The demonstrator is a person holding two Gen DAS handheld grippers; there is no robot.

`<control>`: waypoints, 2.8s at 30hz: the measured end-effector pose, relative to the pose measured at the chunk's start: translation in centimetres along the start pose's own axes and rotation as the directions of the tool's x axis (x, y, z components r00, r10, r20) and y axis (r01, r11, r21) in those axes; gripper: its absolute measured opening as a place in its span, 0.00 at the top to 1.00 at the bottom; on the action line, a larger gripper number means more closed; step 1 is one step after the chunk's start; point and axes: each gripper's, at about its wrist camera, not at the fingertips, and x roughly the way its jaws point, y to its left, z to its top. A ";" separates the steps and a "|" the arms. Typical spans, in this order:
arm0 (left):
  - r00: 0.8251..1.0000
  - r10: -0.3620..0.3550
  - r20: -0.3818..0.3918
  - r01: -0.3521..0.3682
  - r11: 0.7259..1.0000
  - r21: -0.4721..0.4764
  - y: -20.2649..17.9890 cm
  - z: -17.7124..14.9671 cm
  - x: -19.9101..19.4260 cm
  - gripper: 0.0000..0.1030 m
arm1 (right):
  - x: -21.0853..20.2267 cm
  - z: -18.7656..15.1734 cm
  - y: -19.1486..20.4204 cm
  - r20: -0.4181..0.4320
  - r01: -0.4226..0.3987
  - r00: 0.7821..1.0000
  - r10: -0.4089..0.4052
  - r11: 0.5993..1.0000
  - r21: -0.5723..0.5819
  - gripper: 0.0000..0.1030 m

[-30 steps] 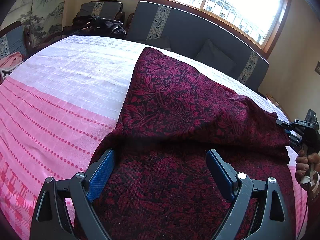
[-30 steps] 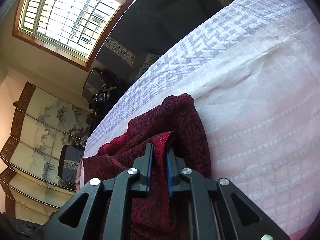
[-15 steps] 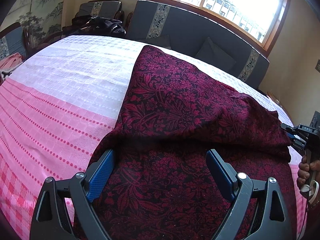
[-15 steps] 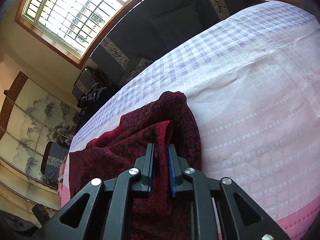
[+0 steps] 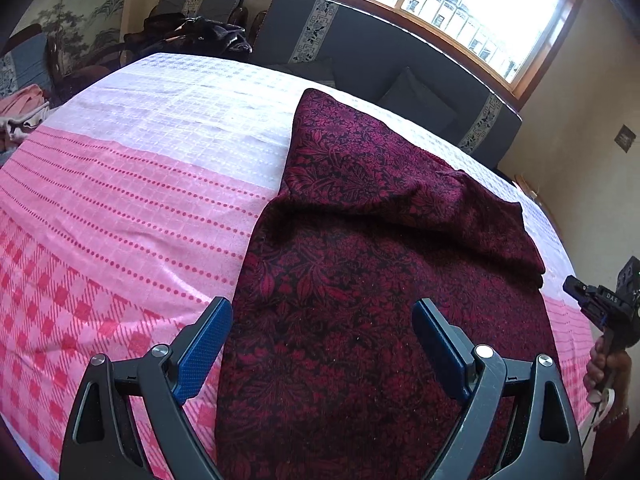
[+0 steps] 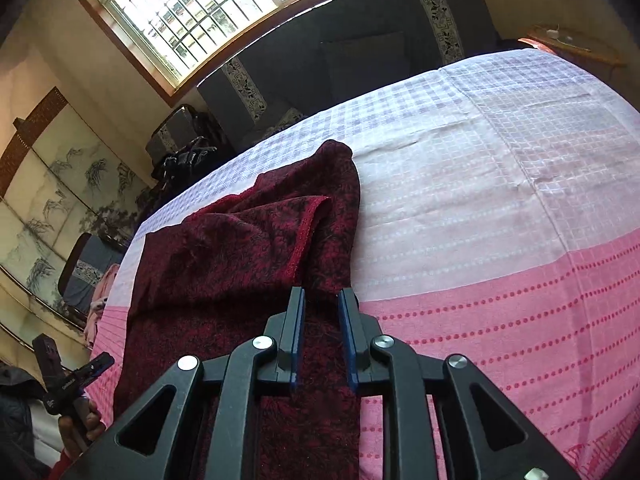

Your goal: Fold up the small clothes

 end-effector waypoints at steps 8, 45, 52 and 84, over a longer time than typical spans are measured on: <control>1.000 0.005 -0.005 -0.006 0.999 -0.045 0.9 -2.7 0.6 0.11 | 5.7 5.2 0.4 -0.031 -0.017 0.999 0.018 1.000 0.024 0.77; 0.996 0.090 0.017 -0.091 0.993 0.078 -1.0 -3.7 1.5 0.07 | 10.1 4.3 2.6 -0.042 0.110 0.992 -0.117 0.984 -0.139 0.84; 0.995 0.103 0.012 -0.104 0.992 0.072 -1.2 -3.5 1.2 0.07 | 4.1 3.0 2.9 0.013 0.027 1.000 -0.026 0.998 -0.057 0.84; 0.916 0.269 0.296 -0.353 0.891 0.285 -5.8 -9.0 -8.5 0.07 | -13.0 -21.1 1.7 0.023 0.161 0.987 -0.159 0.967 -0.196 0.39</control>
